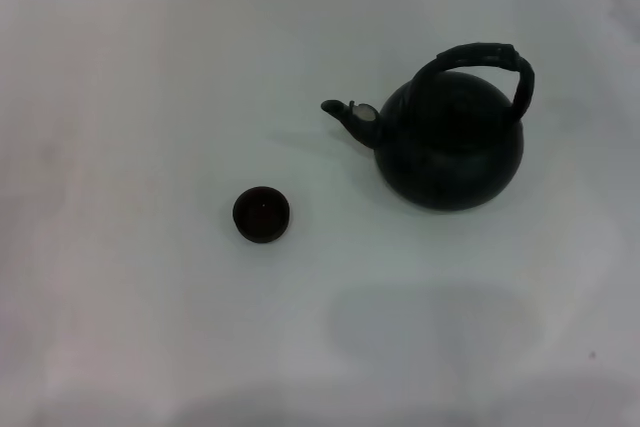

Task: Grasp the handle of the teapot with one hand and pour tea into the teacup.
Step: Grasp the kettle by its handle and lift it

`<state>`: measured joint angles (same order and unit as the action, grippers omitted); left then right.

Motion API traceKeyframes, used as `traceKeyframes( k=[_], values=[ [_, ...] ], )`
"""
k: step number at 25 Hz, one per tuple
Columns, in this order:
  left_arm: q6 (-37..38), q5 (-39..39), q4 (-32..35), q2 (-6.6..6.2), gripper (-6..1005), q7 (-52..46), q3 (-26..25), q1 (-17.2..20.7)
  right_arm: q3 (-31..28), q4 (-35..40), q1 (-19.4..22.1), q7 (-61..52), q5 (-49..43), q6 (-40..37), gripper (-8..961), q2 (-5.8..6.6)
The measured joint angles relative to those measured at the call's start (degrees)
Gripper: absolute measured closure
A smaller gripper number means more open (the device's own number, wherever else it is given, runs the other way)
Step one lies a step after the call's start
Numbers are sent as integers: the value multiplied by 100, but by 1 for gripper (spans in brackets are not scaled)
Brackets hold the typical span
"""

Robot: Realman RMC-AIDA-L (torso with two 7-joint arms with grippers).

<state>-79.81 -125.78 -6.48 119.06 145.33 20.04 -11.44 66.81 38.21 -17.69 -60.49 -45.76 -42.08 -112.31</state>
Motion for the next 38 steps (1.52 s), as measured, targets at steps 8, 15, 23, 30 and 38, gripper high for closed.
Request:
traceKeyframes(
  k=[8,15,23,30,38],
  values=[
    [569,-281,188,-11,106,-3,1,-160,-28,2833,708,-5254,-4571,-535,83,373],
    [1008,-392,392,-19,107,-5,0,-393,-1045,4165,430,-7089,-7849,-3176,83,-46],
    [1294,-423,579,-24,106,-4,0,-553,-1028,4839,502,-7960,-8420,-4374,82,-295],
    [1366,-532,603,-24,106,-4,0,-624,-213,4771,590,-8649,-8380,-4199,83,-322],
    [1372,-536,686,-24,107,9,0,-648,548,4741,593,-8886,-8287,-3634,84,-328]
  ],
)
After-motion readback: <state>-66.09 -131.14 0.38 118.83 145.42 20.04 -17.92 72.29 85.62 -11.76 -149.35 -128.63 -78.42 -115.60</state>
